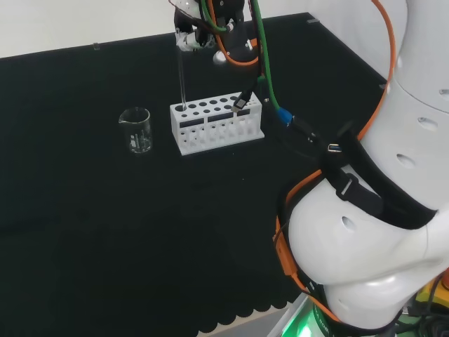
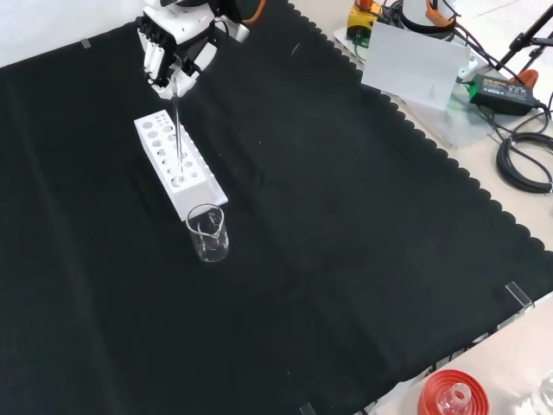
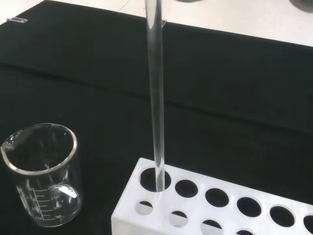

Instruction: Take the glass rod from the white test tube rack.

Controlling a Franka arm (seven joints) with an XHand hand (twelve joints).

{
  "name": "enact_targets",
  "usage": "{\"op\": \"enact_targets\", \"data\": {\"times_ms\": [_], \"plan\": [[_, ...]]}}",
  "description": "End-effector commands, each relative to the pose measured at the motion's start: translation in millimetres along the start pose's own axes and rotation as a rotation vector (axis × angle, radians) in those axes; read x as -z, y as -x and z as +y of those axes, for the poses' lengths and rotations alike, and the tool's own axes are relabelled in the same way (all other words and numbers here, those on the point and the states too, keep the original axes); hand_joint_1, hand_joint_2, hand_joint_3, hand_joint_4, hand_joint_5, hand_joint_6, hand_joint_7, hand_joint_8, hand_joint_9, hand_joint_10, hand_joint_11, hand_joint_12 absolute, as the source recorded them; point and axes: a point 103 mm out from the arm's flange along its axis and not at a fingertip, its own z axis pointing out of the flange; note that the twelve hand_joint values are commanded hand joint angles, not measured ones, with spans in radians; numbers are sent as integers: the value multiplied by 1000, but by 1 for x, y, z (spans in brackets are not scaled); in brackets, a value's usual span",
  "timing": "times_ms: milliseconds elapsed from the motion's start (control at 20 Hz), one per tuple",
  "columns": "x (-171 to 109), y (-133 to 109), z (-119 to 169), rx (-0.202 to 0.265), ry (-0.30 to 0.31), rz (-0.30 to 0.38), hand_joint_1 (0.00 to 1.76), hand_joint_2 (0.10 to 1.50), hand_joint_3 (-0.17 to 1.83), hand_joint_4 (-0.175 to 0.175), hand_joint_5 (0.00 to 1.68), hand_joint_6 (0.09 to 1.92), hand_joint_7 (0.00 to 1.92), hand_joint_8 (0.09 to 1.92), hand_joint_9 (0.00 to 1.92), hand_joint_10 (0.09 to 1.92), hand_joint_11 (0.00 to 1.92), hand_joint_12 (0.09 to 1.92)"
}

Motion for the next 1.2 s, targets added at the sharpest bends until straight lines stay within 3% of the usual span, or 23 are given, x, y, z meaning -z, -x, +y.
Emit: {"op": "enact_targets", "data": {"times_ms": [50,450,1200], "plan": [[27,-7,-13,-16,26,15,1311,1083,-175,-175,1212,625,1256,649,1750,476,1663,612],[48,-13,-16,-21,69,45,1312,1082,-175,-175,1214,621,1259,644,1754,474,1666,613],[65,-22,-28,-7,104,33,1312,1080,-175,-175,1221,609,1265,633,1763,462,1669,615]]}}
